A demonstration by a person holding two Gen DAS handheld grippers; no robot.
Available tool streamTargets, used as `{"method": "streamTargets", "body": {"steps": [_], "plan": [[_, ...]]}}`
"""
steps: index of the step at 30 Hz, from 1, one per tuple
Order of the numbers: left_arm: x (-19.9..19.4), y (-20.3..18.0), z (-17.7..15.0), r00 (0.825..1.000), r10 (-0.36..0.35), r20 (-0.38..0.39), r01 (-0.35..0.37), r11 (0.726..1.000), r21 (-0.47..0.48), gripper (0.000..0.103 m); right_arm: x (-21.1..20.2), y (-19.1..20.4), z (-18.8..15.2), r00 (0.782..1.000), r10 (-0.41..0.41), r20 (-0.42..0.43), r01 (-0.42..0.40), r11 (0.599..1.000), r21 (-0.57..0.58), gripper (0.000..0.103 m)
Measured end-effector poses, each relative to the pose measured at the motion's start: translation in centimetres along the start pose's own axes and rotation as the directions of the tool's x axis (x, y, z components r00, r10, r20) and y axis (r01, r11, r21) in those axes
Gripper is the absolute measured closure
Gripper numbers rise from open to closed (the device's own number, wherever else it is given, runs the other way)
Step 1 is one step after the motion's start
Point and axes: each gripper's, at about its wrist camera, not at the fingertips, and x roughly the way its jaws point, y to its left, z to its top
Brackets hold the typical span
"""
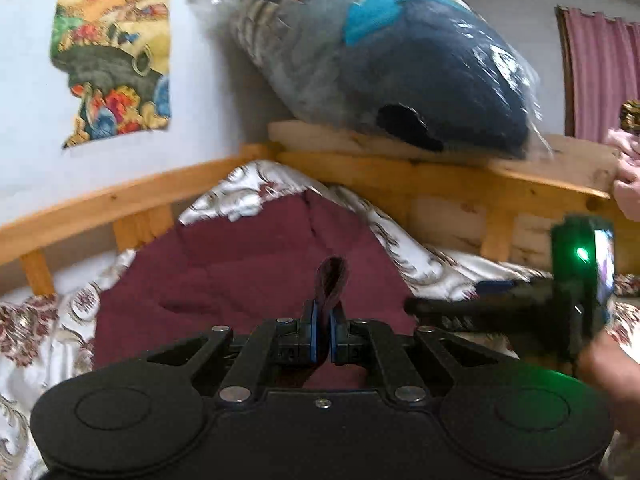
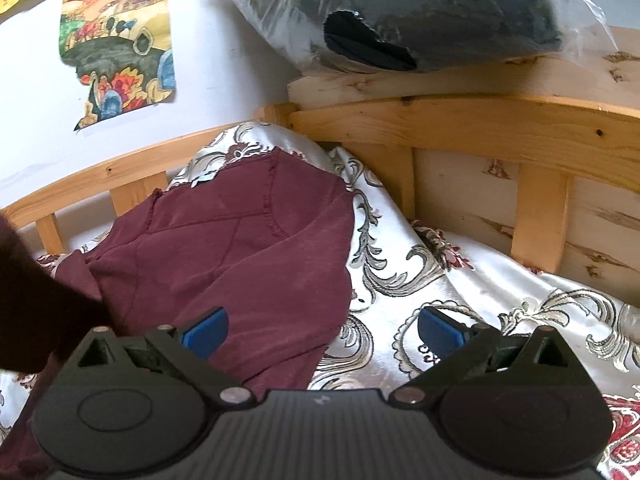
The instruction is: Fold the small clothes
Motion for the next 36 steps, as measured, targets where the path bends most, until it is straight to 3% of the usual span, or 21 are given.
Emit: {"method": "streamTargets", "body": {"steps": [6, 11, 19, 22, 28, 33, 36], "plan": [[0.2, -0.6, -1.4, 0.999, -0.026, -0.047, 0.025, 0.999, -0.036, 0.097, 0.1, -0.1, 0.0, 1.000, -0.008, -0.006, 0.008, 1.000, 0.009, 0.000], [0.8, -1.5, -2.9, 0.995, -0.028, -0.091, 0.029, 0.999, 0.013, 0.097, 0.1, -0.2, -0.1, 1.000, -0.012, -0.008, 0.012, 1.000, 0.009, 0.000], [1.9, -0.9, -6.4, 0.975, -0.063, -0.211, 0.061, 0.998, -0.016, 0.093, 0.4, -0.1, -0.2, 1.000, -0.017, -0.023, 0.017, 1.000, 0.003, 0.000], [1.8, -1.4, -7.2, 0.968, -0.084, -0.237, 0.086, 0.996, -0.001, 0.083, 0.5, 0.0, -0.4, 1.000, -0.015, -0.027, 0.015, 1.000, -0.005, 0.000], [0.7, -1.1, -7.8, 0.967, -0.093, -0.236, 0.091, 0.996, -0.019, 0.045, 0.6, 0.8, -0.8, 0.999, -0.006, -0.041, 0.005, 0.999, -0.035, 0.000], [-0.1, 1.2, -8.0, 0.971, 0.013, -0.240, -0.033, 0.996, -0.077, 0.022, 0.7, 2.3, -1.4, 0.998, 0.031, -0.060, -0.036, 0.995, -0.090, 0.000], [-0.5, 3.5, -8.4, 0.955, 0.137, -0.262, -0.172, 0.979, -0.112, 0.017, 0.7, 4.2, -2.2, 0.995, 0.067, -0.078, -0.079, 0.984, -0.161, 0.000]]}}
